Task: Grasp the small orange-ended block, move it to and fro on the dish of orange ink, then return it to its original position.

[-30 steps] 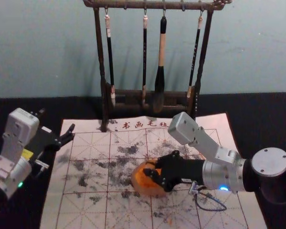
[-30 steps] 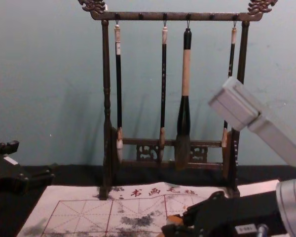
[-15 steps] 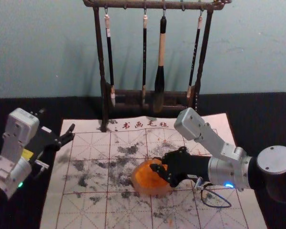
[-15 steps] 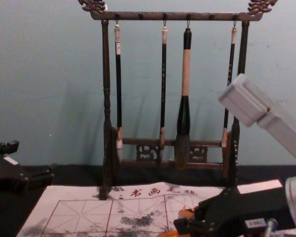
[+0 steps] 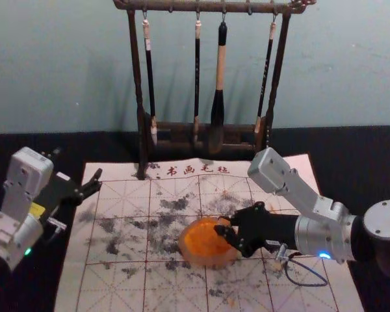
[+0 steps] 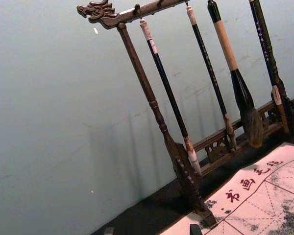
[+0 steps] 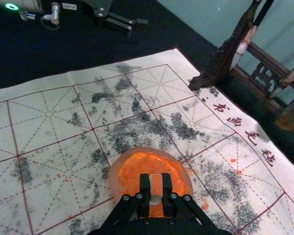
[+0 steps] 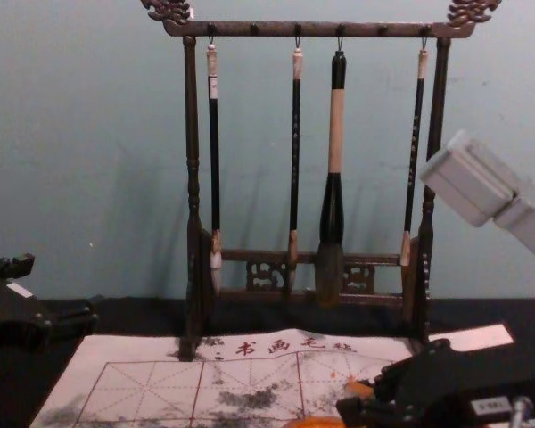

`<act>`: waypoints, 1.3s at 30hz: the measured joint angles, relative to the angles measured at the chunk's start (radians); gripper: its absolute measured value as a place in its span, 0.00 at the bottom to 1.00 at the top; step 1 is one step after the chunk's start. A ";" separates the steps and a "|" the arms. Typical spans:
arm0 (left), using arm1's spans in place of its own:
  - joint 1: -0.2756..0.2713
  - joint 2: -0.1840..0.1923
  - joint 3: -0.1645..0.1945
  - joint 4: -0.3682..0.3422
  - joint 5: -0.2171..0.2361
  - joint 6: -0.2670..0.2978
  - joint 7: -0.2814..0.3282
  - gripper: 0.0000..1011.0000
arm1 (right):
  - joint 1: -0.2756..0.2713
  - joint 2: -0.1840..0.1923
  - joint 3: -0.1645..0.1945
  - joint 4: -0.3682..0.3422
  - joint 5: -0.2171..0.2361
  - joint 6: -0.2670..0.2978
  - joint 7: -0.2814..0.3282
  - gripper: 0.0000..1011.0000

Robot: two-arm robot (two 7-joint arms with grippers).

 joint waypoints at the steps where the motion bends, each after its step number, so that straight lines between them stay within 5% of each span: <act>1: 0.000 0.000 0.000 0.000 0.000 0.000 0.000 0.99 | -0.002 0.002 0.000 -0.003 0.001 0.001 0.001 0.09; 39: 0.000 0.000 0.000 0.000 0.000 0.000 0.000 0.99 | 0.082 -0.054 -0.054 0.077 -0.023 -0.002 0.029 0.09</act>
